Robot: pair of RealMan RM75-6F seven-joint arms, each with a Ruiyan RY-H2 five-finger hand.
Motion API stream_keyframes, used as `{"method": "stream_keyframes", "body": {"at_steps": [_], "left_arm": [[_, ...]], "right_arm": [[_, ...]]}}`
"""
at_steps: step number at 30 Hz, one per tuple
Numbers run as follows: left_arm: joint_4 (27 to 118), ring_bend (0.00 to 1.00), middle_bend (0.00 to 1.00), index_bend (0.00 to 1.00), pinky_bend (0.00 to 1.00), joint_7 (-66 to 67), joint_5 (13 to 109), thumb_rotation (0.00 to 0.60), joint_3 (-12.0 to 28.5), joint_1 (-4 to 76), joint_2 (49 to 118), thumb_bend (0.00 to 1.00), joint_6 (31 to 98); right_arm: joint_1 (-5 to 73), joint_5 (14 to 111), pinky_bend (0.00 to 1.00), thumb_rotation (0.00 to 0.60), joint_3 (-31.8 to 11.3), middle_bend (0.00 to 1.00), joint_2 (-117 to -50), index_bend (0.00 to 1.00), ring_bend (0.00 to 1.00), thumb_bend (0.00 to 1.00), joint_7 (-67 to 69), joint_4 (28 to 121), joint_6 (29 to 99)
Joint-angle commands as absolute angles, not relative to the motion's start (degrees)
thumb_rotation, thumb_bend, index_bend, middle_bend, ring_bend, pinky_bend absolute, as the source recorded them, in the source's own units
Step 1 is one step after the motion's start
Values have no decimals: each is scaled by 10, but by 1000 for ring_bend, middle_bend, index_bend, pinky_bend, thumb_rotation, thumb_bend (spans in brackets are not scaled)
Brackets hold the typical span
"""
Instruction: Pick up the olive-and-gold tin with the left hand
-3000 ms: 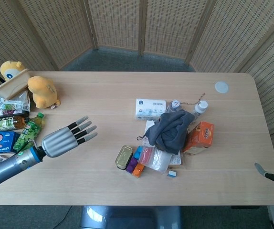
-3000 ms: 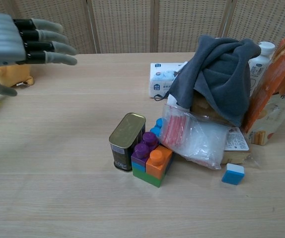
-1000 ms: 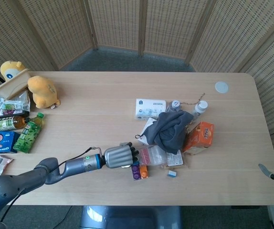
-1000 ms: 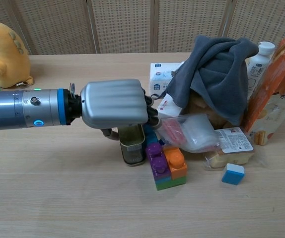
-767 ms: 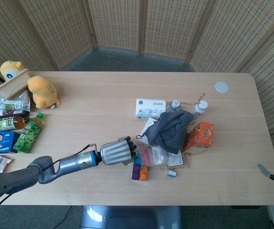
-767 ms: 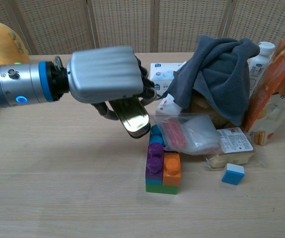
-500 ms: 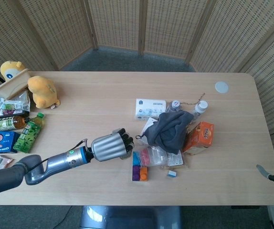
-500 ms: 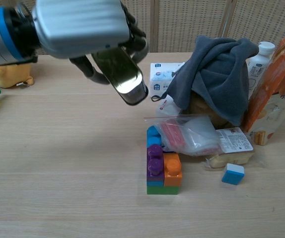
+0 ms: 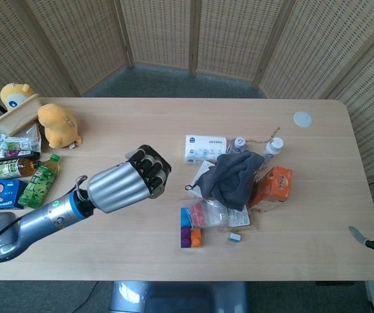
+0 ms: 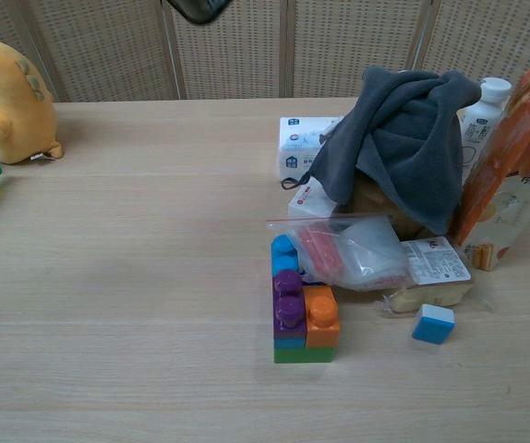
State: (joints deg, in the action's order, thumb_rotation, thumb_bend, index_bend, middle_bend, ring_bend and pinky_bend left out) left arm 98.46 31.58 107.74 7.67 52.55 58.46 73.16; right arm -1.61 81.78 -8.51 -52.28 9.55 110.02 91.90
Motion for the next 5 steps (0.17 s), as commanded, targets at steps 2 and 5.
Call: {"method": "stream_keyframes", "body": {"at_steps": [2, 5], "left_arm": [[1002, 687, 913, 819, 645, 314, 1066, 600, 94, 501, 555, 94, 755], [1000, 687, 911, 821, 646, 311, 1067, 600, 97, 494, 545, 94, 756]], "right_arm": [[-16, 820, 0, 600, -84, 0, -523, 0, 0, 0, 92, 1102, 919], [-17, 822, 0, 600, -83, 0, -524, 0, 0, 0, 90, 1103, 921]]}}
